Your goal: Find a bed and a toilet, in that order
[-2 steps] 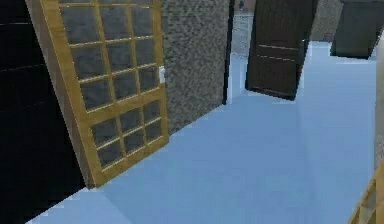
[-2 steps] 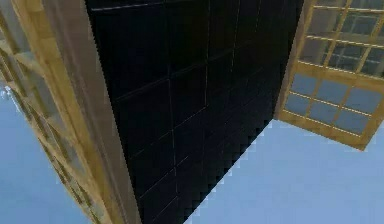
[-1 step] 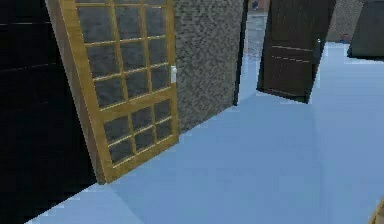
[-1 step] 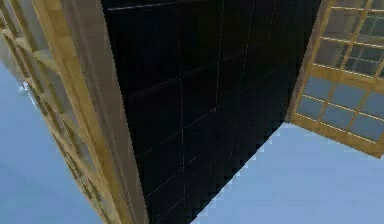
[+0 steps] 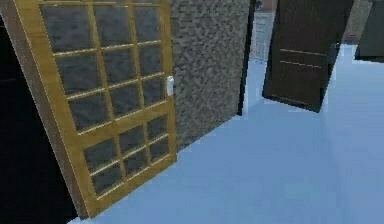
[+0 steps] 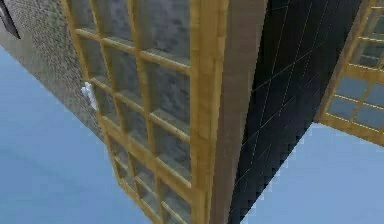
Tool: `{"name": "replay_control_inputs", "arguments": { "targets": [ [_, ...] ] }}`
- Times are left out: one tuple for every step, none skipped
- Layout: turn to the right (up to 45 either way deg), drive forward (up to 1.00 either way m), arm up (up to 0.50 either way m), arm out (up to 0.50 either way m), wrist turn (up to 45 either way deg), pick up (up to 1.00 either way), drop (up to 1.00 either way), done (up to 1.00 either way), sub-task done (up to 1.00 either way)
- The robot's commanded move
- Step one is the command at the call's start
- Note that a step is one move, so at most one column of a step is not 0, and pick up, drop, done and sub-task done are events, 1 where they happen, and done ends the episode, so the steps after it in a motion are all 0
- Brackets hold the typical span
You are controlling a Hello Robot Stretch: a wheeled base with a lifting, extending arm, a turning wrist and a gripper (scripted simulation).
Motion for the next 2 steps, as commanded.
{"name": "replay_control_inputs", "arguments": {
  "targets": [
    [39.0,0.00,0.00,0.00,0.0,0.00,0.00,0.00,0.00],
    [0.0,1.00,0.00,0.00,0.0,0.00,0.00,0.00,0.00]
  ]
}}
